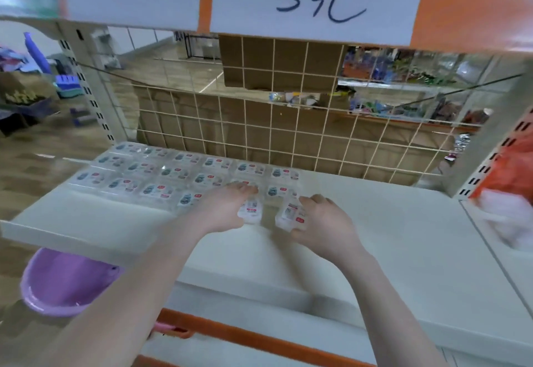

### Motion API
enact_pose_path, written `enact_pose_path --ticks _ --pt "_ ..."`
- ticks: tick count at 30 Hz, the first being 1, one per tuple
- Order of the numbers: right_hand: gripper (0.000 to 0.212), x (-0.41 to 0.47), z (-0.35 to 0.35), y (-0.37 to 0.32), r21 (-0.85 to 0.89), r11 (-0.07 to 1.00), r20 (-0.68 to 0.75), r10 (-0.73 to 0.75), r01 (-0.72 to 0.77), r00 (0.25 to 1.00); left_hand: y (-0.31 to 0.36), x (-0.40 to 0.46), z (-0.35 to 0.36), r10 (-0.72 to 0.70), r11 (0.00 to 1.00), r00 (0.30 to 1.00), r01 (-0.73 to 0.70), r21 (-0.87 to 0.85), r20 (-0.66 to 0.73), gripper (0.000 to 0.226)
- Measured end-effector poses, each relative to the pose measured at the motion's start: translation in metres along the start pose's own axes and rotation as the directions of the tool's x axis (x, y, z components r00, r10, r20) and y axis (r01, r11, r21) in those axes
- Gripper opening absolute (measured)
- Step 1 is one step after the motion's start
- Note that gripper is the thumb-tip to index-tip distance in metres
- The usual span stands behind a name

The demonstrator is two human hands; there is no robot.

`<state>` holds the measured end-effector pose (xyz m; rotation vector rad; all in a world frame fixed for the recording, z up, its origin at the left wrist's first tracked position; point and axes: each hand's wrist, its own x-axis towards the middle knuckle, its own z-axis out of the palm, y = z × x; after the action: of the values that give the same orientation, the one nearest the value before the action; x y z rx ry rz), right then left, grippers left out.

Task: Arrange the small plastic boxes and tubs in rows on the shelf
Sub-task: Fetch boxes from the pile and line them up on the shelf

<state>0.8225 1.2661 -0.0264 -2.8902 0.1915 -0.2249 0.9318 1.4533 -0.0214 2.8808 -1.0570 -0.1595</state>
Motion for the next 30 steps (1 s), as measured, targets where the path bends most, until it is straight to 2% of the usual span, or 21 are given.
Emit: enact_pose_path --ticks 14,24,30 --pt "0.046 -0.025 0.019 -0.025 -0.032 0.981 -0.054 0.192 -0.194 0.98 -0.023 -0.002 0.008 0.214 0.976 0.977 -0.214 0.049 -0.001 0.053" --pt "0.031 -0.031 0.025 -0.032 -0.035 0.938 -0.043 0.344 -0.346 0.938 -0.028 -0.015 0.019 0.222 0.972 0.971 -0.215 0.091 -0.088 0.052" --pt "0.029 -0.032 0.029 -0.034 -0.028 0.907 -0.077 0.417 -0.42 0.906 -0.029 -0.044 0.036 0.157 0.986 0.959 -0.164 -0.011 -0.238 0.053"
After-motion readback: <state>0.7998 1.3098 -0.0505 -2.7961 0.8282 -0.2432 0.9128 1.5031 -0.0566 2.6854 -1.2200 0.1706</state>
